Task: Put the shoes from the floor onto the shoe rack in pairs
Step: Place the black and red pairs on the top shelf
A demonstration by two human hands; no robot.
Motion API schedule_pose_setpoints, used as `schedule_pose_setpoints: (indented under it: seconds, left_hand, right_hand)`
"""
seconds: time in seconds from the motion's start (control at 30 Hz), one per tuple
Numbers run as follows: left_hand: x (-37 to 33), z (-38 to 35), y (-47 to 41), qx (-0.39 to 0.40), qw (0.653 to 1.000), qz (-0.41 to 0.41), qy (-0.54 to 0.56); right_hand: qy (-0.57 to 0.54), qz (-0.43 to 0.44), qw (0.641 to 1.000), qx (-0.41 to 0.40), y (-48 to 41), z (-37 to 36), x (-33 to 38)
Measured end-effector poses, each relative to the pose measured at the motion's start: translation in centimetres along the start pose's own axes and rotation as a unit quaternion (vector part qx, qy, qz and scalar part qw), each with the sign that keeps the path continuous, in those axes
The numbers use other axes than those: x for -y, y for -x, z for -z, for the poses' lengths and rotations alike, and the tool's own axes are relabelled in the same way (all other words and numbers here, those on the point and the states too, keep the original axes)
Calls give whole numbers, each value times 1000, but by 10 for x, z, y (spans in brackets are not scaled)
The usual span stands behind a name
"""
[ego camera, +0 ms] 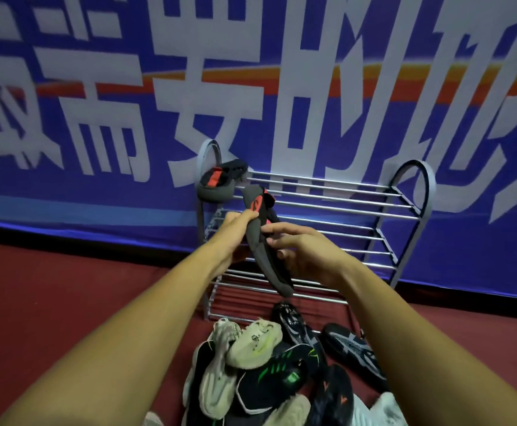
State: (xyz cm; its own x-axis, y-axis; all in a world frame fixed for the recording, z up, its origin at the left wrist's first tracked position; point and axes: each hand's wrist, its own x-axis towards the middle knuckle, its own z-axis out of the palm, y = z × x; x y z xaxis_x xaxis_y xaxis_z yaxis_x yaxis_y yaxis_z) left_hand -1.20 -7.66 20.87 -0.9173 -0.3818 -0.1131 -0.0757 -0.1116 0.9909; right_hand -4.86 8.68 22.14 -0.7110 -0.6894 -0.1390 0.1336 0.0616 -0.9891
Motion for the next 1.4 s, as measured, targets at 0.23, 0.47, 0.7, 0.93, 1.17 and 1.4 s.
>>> schedule_pose_setpoints:
  seconds: [0.23,0.47,0.7,0.93,1.17,1.4]
  left_hand:
    - [-14,16,-4,36,993,-2,109]
    - [-32,13,-12,37,984,11,173]
    - [-37,20,-31,73,978,16,195]
    - [-29,12,-40,50,986,-15,161]
    - [-27,12,-51,49,995,-1,87]
    - [-9,7,-69,9,999,-23,38]
  right_hand:
    - [90,95,982,-136,-21,-25,12]
    - [227,60,940,-250,-7,-4,12]
    - [65,16,994,-91,3,-5,25]
    - [-34,33,994,-99,-16,1,9]
    - [-36,77,977,-194,-47,12,2]
    - [-28,85,972,-218,-70,13,-3]
